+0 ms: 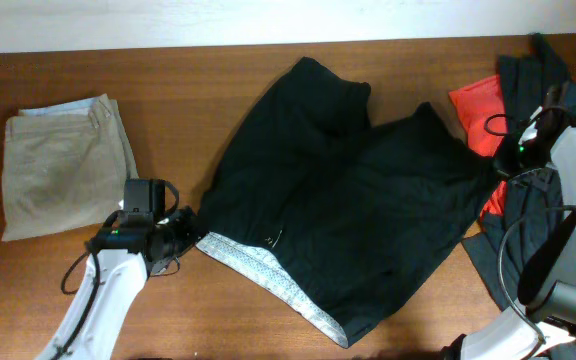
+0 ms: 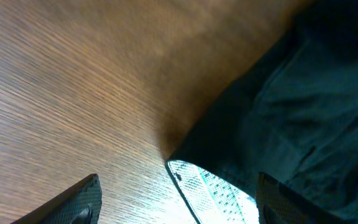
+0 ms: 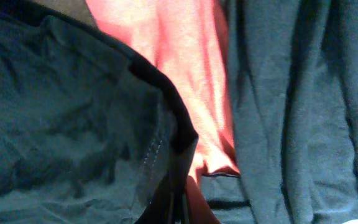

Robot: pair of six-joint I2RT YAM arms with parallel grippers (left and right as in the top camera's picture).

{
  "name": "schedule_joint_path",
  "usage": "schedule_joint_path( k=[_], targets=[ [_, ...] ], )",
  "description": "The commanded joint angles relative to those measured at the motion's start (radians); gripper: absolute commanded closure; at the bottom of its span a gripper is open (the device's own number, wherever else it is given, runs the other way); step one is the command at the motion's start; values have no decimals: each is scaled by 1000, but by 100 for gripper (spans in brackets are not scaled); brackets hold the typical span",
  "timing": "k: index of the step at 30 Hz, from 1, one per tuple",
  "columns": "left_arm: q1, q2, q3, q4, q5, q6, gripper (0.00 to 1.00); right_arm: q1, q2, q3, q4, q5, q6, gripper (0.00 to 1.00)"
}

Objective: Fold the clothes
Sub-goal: 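Grasp the left edge of the black shorts with the left gripper and spread them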

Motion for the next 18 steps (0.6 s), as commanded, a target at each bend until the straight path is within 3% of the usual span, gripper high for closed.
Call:
schedule_joint_path(
  k=[1, 3, 4, 5, 7, 11, 12, 13, 14, 18],
  targets=[
    [0, 154, 3, 25, 93, 4, 21, 19, -11, 13, -3, 1, 12, 96],
    [-5, 282, 3, 165, 179, 5, 24, 19, -11, 13, -9, 1, 12, 96],
    [-4, 316, 3, 232, 185, 5, 67, 19, -11, 13, -10, 1, 12, 96],
    [-3, 322, 3, 279, 185, 16, 100, 19, -11, 13, -10, 1, 12, 96],
    [31, 319, 26, 455, 161, 24, 100, 19, -11, 13, -17, 0, 12, 96],
    [158, 320, 221, 590, 123, 27, 99, 68, -11, 13, -10, -217, 19, 96],
    [164, 322, 246, 608, 115, 32, 71, 91, -11, 13, -10, -217, 24, 96],
    [167, 326, 271, 619, 120, 61, 13, 120, -11, 13, -12, -216, 24, 96],
    [167, 326, 275, 591, 174, 90, 1, 134, -11, 13, -17, -216, 23, 96],
    [129, 326, 274, -53, 474, 117, 1, 150, -11, 13, -32, -213, 23, 96]
  ],
)
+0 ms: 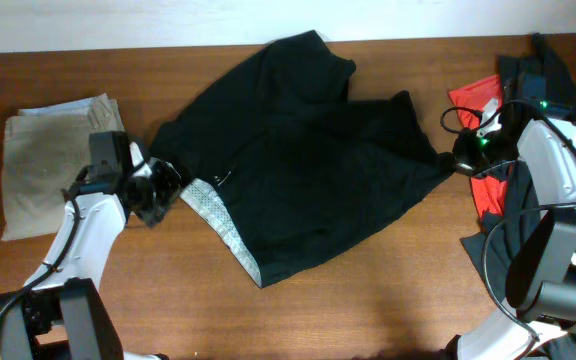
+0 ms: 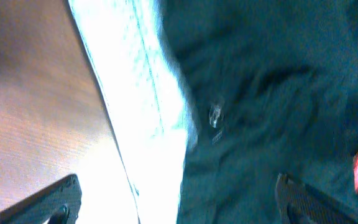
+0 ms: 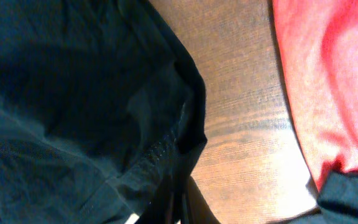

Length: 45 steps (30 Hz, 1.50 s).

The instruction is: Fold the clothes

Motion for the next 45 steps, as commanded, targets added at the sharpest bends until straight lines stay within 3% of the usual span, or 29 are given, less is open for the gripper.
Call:
schedule_joint_path(
  k=[1, 4, 7, 10, 11, 13, 14, 15, 18, 22, 23, 25, 26, 28, 29, 30, 33, 35, 36, 38, 41, 45],
  targets=[
    [-105, 8, -2, -264, 216, 64, 1, 6, -11, 13, -2, -8, -1, 96],
    [-300, 7, -3, -337, 305, -6, 1, 6, -11, 13, -28, -5, -25, 96],
    [-529, 7, -6, -336, 95, -151, 1, 6, -11, 13, -48, -4, -27, 96],
    [-613, 8, -19, -309, 24, -222, 4, 5, -11, 13, -72, 66, -27, 96],
    [-626, 8, -43, -290, 8, -242, 11, 5, -11, 13, -79, 82, -27, 96],
    [-628, 8, -68, -288, -50, -248, 51, 5, -11, 13, -82, 82, -27, 96],
    [-628, 8, -68, -292, -58, -248, 98, 5, -11, 13, -86, 82, -27, 96],
    [-628, 8, -68, -301, -63, -248, 100, 5, -11, 13, -91, 82, -27, 96],
    [-568, 8, -68, -494, -195, -212, 100, 5, -11, 13, -108, 81, -27, 96],
    [-228, 7, -68, -526, -276, -66, 100, 18, -11, 13, -184, 55, -27, 96],
    [-162, 7, -68, -532, -244, -21, 100, 46, -11, 13, -223, 56, -27, 96],
    [-155, 7, -68, -592, -85, 74, 100, 99, -11, 13, -288, 74, -26, 96],
    [-167, 7, -68, -643, -138, 87, 97, 124, -11, 13, -325, 76, -26, 96],
    [-158, 7, -68, -665, -123, 82, 44, 129, -11, 13, -327, 123, -26, 96],
    [-158, 7, -68, -673, -47, 82, 22, 129, -11, 13, -327, 154, -27, 96],
    [-158, 3, -68, -677, 43, 42, 22, 129, -11, 13, -324, 154, -27, 96],
    [-201, -63, -70, -663, 90, -113, 21, 129, -11, 13, -308, 153, -27, 96],
    [-347, -134, -70, -621, 91, -351, 15, 129, -11, 13, -301, 154, -27, 96],
    [-429, -164, -70, -607, 61, -506, 15, 129, -11, 13, -301, 154, -27, 96],
    [-548, -175, -85, -564, 20, -705, 15, 129, -11, 13, -298, 153, -46, 96],
    [-726, -177, -201, -359, -86, -995, 15, 129, -11, 13, -298, 153, -46, 96],
    [-754, -177, -270, -334, -278, -1234, 15, 129, -10, 13, -298, 153, -46, 96]
  ],
)
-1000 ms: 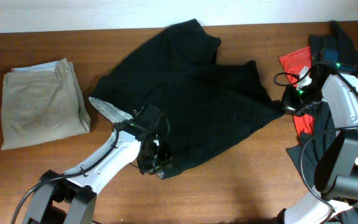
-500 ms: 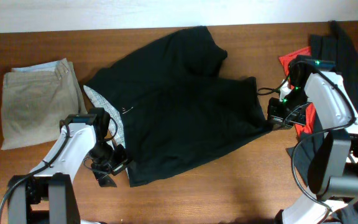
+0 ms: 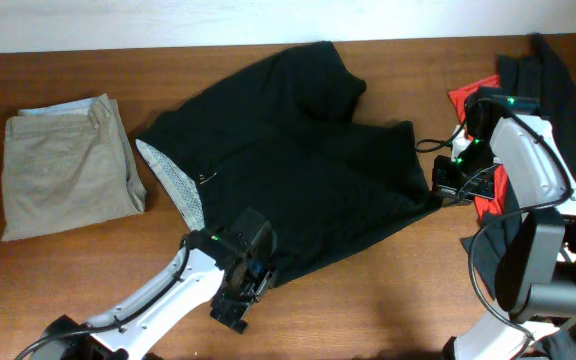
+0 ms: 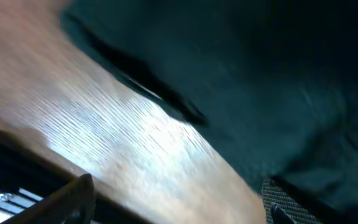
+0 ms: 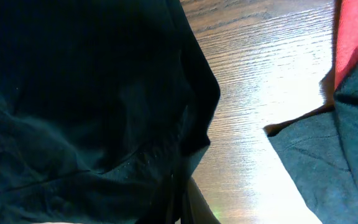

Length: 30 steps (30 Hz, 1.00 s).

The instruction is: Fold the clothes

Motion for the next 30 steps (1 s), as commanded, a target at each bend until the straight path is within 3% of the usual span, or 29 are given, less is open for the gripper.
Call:
schedule_joint_path(
  k=[1, 4, 6, 8, 11, 12, 14, 16, 17, 21, 25, 28, 30],
  targets=[
    [-8, -8, -31, 19, -225, -184, 15, 5, -10, 13, -2, 23, -8, 96],
    [-8, -8, -34, 37, -391, -222, 15, 5, -10, 13, -3, 23, -8, 96],
    [-8, -7, -57, 72, -391, -245, 16, 5, -10, 13, -3, 23, -8, 96],
    [-8, -7, -111, 143, -356, -245, 24, 5, -10, 13, -3, 23, -8, 96],
    [-8, -10, -155, 208, -341, -227, 86, 5, -10, 13, -7, 23, -9, 96],
    [-8, -35, -154, 206, -342, -142, 99, 5, -10, 13, -7, 23, -8, 96],
    [5, -154, -134, 151, -351, 50, 99, -3, -14, 13, -14, 23, -6, 96],
    [13, -370, -89, -27, -391, 253, 99, -84, -68, 13, -33, -16, -5, 96],
    [13, -536, -79, -114, -398, 355, 99, -151, -174, 13, -44, -34, -8, 96],
    [13, -818, -35, -209, -311, 525, 99, -179, -426, 13, -56, -33, -9, 96],
    [13, -861, 92, -328, -428, 542, 99, -178, -572, 86, 60, -70, -9, 96],
    [14, -861, 92, -311, -755, 320, 99, -103, -539, 91, 298, -169, -13, 96],
    [14, -830, 92, -247, -943, 317, 99, 10, -490, 91, 491, -155, -13, 96]
  ],
)
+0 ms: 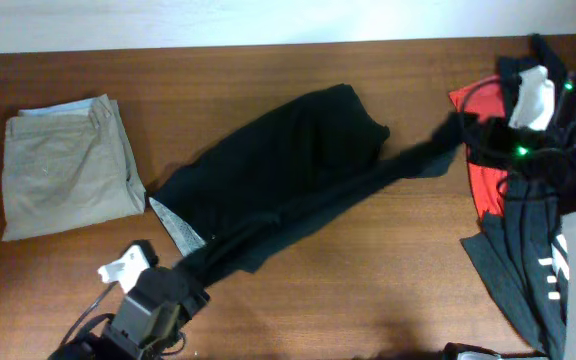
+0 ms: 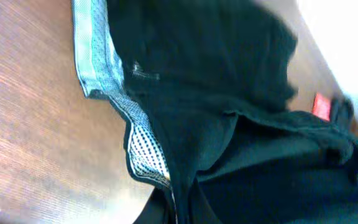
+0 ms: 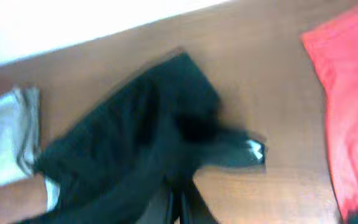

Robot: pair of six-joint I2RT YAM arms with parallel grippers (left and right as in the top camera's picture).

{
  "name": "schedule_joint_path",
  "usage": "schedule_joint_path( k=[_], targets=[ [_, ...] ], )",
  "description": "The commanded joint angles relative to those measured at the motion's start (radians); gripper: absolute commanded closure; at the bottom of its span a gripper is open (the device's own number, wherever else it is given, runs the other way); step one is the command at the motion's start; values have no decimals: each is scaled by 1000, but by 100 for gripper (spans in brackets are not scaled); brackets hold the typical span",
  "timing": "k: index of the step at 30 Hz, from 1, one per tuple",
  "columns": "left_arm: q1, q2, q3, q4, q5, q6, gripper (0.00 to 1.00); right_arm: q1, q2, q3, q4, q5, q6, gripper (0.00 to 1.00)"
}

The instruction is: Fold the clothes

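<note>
A pair of black shorts point(image 1: 288, 170) hangs stretched in a narrow diagonal band from front left to back right. Its white mesh waistband lining point(image 1: 176, 225) shows at the left end. My left gripper point(image 1: 190, 282) is shut on the front-left end of the cloth. In the left wrist view the black cloth point(image 2: 229, 93) and the mesh lining point(image 2: 92, 68) run up from the jaws point(image 2: 178, 214). My right gripper point(image 1: 465, 133) is shut on the back-right corner. The right wrist view shows the shorts point(image 3: 135, 137) trailing away from the gripper point(image 3: 179, 208), blurred.
Folded khaki trousers point(image 1: 63, 180) lie at the left. A red garment point(image 1: 480, 170) and a pile of dark clothes point(image 1: 528, 250) sit at the right edge. The brown wooden table point(image 1: 368, 290) shows in front of the shorts.
The shorts lay spread flat; now they are pulled into a taut narrow band. My left gripper has shut on the front-left end. My right gripper has moved back and right with its corner.
The shorts lay spread, my left gripper open beside the waistband and my right shut on the right corner by the red garment. Then they sat further left and back. Then my left gripper was open at the front hem. Now both grippers hold the shorts stretched.
</note>
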Motion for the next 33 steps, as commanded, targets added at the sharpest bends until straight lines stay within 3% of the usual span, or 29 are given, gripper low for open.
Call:
schedule_joint_path(
  k=[1, 3, 5, 7, 11, 15, 17, 18, 19, 20, 21, 22, 23, 24, 27, 28, 30, 33],
  targets=[
    [20, 51, -4, 6, -473, -54, 99, 86, 76, 42, 224, 168, -3, 96],
    [76, 169, -4, 74, -492, -53, 99, 154, 178, 42, 358, 182, -3, 96],
    [188, 362, -4, 240, -459, 71, 99, 182, 289, 42, 444, 182, -3, 96],
    [323, 563, -4, 451, -336, 205, 99, 188, 401, 42, 491, 177, -3, 96],
    [544, 877, -4, 824, -97, 318, 99, 206, 541, 42, 576, 174, -3, 96],
    [570, 964, -4, 858, -93, 318, 99, 294, 622, 42, 748, 171, -3, 96],
    [571, 964, -4, 776, -106, 318, 99, 350, 649, 42, 779, 172, -3, 96],
    [571, 964, -4, 747, -140, 317, 98, 352, 655, 42, 769, 188, -3, 70],
    [575, 963, -4, 748, -179, 317, 76, 344, 655, 42, 749, 209, -3, 8],
    [591, 961, -3, 754, -188, 318, 58, 313, 645, 43, 682, 208, -3, 1],
    [624, 949, -2, 753, -177, 319, 43, 278, 635, 43, 580, 201, -3, 1],
    [656, 932, -2, 753, -138, 319, 34, 250, 633, 43, 509, 193, -3, 1],
    [695, 896, -2, 754, -70, 367, 21, 204, 633, 43, 340, 150, -3, 1],
    [719, 853, -2, 754, -47, 424, 16, 171, 636, 31, 196, 148, -7, 2],
    [732, 713, -2, 753, 73, 537, 20, 171, 636, -53, 165, 143, -22, 12],
    [732, 645, -2, 743, 161, 594, 25, 175, 637, -82, 178, 132, -23, 12],
    [726, 594, -2, 698, 199, 599, 25, 192, 637, -154, 278, 40, -23, 12],
    [662, 699, -4, 657, 198, 632, 25, 257, 642, -217, 407, 6, -22, 12]
  ],
)
